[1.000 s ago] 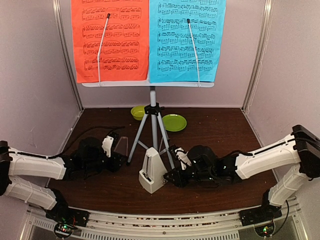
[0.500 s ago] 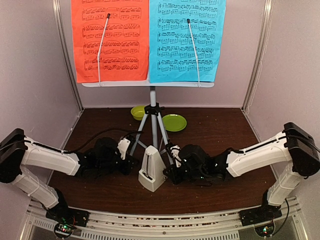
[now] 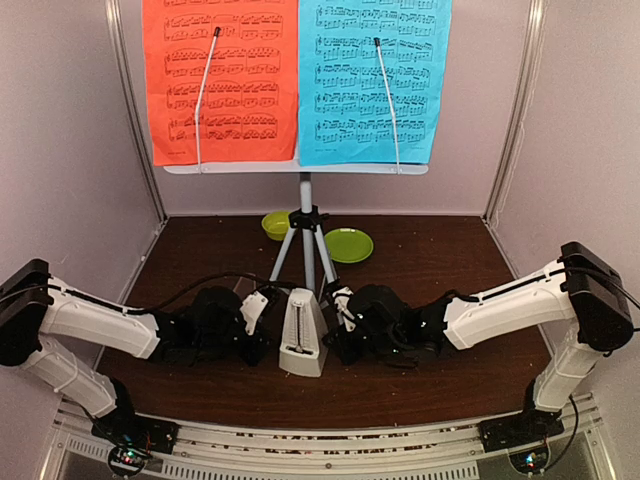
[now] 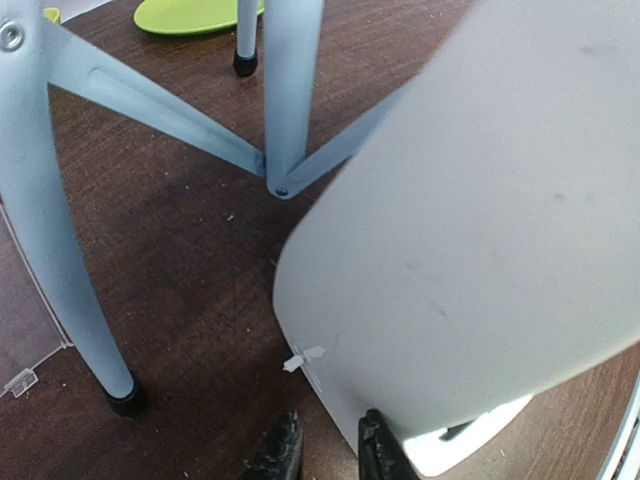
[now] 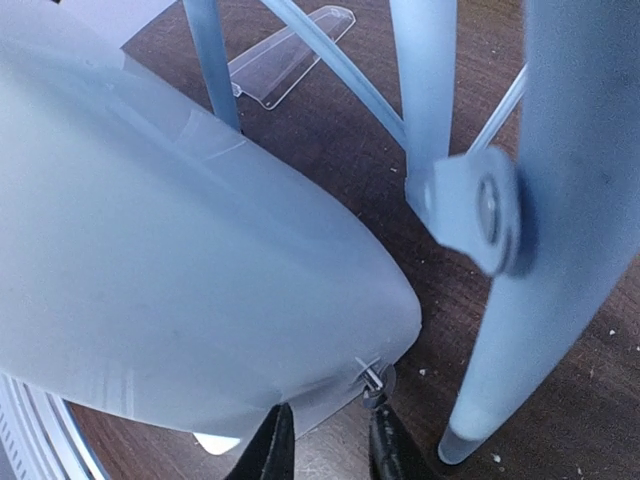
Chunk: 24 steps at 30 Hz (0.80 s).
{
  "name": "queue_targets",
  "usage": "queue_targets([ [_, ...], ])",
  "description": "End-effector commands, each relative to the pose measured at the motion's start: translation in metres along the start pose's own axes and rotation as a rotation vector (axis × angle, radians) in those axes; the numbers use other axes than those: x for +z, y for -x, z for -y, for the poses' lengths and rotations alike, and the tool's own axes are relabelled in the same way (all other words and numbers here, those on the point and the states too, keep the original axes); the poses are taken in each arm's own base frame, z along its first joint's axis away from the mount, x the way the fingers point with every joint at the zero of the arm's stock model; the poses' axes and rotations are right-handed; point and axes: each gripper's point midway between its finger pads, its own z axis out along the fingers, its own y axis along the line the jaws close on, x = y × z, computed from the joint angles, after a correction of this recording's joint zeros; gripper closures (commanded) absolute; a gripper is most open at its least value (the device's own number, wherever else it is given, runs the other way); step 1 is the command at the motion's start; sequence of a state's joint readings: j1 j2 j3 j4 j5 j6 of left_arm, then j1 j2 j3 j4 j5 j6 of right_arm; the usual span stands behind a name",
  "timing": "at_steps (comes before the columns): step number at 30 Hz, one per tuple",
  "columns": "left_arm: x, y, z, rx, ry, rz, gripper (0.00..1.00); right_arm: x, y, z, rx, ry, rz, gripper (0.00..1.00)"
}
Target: Set up the instrument practice props
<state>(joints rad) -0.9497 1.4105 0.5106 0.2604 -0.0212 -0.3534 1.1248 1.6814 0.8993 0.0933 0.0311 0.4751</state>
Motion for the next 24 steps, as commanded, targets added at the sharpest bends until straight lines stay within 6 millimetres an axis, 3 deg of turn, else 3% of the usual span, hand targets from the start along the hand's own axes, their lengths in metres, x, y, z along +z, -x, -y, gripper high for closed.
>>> queue_targets([
  [1, -0.012, 0.01, 0.042, 0.074, -0.147, 0.045, 0.77, -0.012, 0.026, -0.007, -0.002, 0.033, 0.092, 0.69],
  [9, -0.032, 0.017, 0.019, 0.059, -0.023, 0.09, 0.75, -0.049, 0.023, 0.001, -0.031, 0.036, 0.099, 0.49],
  [14, -0.048, 0.04, 0.002, 0.023, 0.05, 0.176, 0.64, -0.069, 0.027, -0.013, -0.063, 0.133, 0.137, 0.26],
  [17, -0.049, 0.053, -0.006, 0.021, 0.068, 0.21, 0.62, -0.07, 0.035, -0.025, -0.06, 0.177, 0.164, 0.17],
  [24, -0.027, 0.058, 0.006, 0.032, -0.007, 0.184, 0.66, -0.059, 0.059, -0.048, -0.04, 0.203, 0.198, 0.13],
])
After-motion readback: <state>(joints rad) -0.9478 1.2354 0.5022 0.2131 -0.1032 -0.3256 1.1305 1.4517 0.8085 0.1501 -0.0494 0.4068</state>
